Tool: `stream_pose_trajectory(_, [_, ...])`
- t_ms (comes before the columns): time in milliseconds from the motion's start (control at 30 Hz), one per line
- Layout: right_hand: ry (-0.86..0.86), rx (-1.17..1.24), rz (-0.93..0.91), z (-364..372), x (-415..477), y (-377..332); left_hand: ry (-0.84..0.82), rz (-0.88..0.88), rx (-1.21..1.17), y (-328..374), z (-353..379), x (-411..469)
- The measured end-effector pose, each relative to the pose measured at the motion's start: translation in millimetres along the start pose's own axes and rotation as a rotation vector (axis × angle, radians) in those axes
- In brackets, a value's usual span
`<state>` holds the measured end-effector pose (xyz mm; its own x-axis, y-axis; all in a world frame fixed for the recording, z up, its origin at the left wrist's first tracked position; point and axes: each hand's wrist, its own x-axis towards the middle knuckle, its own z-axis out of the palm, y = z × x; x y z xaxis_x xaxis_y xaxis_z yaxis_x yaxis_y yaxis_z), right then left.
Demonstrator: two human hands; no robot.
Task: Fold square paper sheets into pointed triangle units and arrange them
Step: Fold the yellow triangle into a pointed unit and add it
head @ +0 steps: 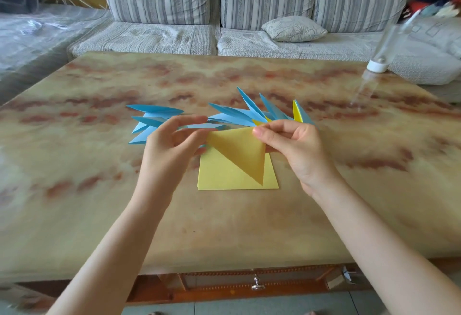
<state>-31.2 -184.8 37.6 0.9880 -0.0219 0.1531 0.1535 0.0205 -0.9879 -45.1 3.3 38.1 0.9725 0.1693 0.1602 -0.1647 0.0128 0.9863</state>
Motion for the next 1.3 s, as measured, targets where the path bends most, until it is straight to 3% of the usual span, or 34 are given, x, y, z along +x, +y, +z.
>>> stream_pose_trajectory(100, [-0.072, -0.120, -0.087, 0.3, -2.0, -0.5, -0.061, 0.234, 0.337, -2.0, -1.0, -1.9])
stream_pose_trajectory(200, [-0.120, -0.206, -0.150, 2.2, -4.4, 0.8, -0.157, 0.291, 0.491, -2.9, 3.8, -5.9])
stream_pose_trajectory(500, [-0.241, -0.222, -0.235, -1.1, -3.0, -5.5, -0.121, 0.286, 0.488, -3.0, 4.7, -4.0])
stream_pose_trajectory(633, [-0.275, -0.356, -0.272, -7.3, -0.2, -5.9, -0.134, 0.298, 0.529, -2.8, 5.6, -6.1])
stream_pose_trajectory(967, [-0.400, -0.508, -0.192, -12.9, 4.0, -13.5, -0.123, 0.395, 0.640, -10.5, 7.4, -5.4])
stream_pose_trajectory(1300, [-0.409, -0.730, -0.165, -13.2, 8.5, -15.7, -0.131, 0.443, 0.712, -11.8, 13.0, -6.9])
